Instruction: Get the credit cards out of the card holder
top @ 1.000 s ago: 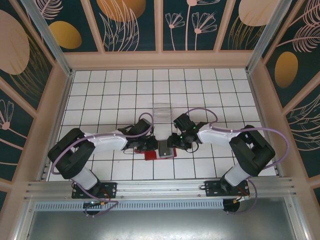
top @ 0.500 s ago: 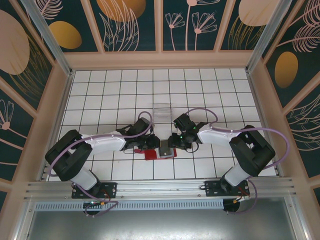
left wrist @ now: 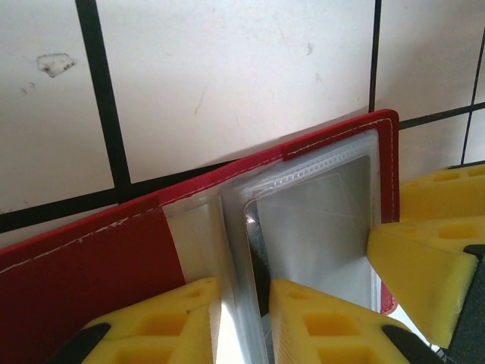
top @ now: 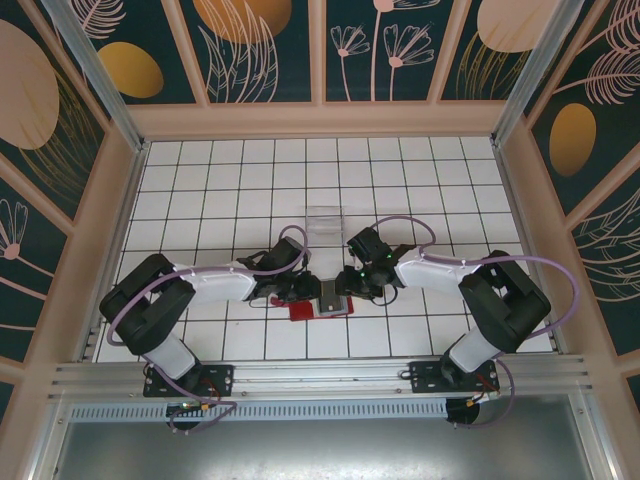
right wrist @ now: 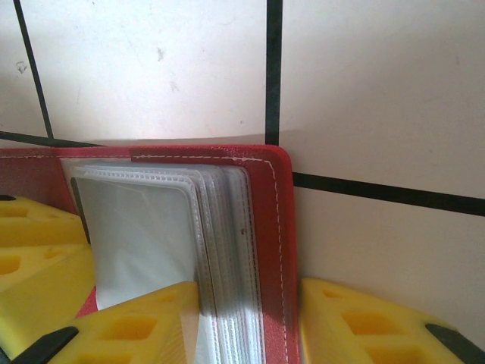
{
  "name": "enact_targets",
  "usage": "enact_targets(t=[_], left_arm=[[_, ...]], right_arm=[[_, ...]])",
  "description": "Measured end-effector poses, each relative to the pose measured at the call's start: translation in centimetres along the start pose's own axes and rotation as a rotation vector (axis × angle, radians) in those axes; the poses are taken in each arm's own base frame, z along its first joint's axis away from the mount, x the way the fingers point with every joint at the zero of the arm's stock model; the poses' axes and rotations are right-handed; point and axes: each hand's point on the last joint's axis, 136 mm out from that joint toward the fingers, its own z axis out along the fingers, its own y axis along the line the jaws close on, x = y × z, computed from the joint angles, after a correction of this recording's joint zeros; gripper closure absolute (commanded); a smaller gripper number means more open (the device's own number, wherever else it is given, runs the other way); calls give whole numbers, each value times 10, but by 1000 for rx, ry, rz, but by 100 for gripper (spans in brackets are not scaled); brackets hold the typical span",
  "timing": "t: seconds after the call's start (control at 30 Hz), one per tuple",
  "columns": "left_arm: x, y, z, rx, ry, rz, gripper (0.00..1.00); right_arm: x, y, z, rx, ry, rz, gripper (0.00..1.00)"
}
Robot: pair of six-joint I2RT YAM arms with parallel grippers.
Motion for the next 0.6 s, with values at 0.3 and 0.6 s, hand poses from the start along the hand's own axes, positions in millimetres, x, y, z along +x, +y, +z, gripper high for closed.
enact_targets(t=[0.3,0.6], left_arm=[[0,-4,1,15,6,3,66],[-2,2,0,-32,1,21,76]], right_arm=[[0,0,1,-4,-2,2,61],[0,0,0,-10,-8,3,62]])
